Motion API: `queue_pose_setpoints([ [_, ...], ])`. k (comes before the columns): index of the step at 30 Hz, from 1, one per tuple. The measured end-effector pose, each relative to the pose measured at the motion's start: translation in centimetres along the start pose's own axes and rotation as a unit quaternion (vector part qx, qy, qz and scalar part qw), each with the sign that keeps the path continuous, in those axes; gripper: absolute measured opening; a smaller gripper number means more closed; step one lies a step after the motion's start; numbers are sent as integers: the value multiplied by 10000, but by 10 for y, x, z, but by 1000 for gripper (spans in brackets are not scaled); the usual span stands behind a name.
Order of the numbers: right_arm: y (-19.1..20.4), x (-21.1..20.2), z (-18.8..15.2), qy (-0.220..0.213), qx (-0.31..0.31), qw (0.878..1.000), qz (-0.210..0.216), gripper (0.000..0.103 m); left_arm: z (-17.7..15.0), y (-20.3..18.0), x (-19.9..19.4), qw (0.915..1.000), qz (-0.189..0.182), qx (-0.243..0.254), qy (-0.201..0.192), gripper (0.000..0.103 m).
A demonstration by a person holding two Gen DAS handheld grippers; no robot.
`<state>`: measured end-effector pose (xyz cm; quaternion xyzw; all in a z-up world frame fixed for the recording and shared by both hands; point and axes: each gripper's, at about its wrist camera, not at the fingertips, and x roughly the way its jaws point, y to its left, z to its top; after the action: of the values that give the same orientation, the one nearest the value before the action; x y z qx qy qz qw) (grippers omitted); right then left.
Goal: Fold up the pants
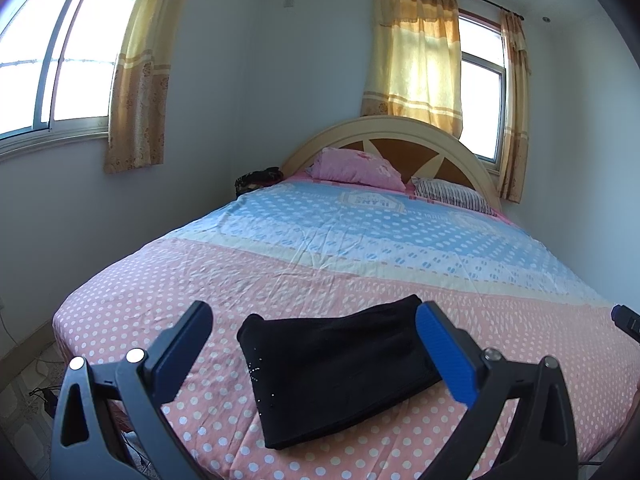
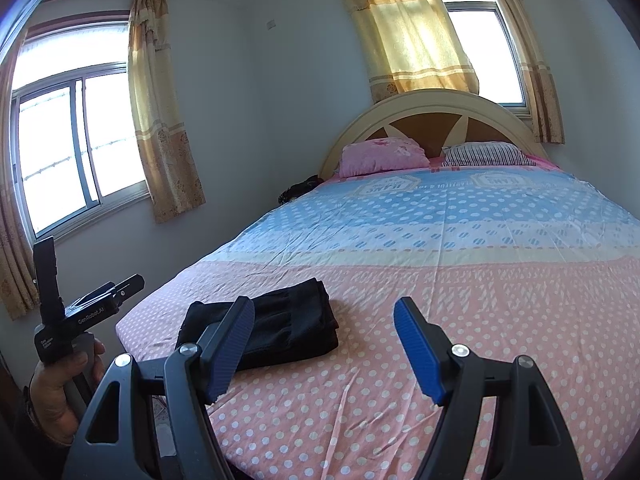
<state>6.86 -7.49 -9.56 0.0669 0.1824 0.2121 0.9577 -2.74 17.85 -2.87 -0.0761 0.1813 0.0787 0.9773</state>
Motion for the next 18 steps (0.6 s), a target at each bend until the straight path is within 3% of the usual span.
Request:
queue_pose_setpoints([
  [18,-1,4,-5,58,13,10000,22,74,-3,2,5,10000,45,61,45,103],
])
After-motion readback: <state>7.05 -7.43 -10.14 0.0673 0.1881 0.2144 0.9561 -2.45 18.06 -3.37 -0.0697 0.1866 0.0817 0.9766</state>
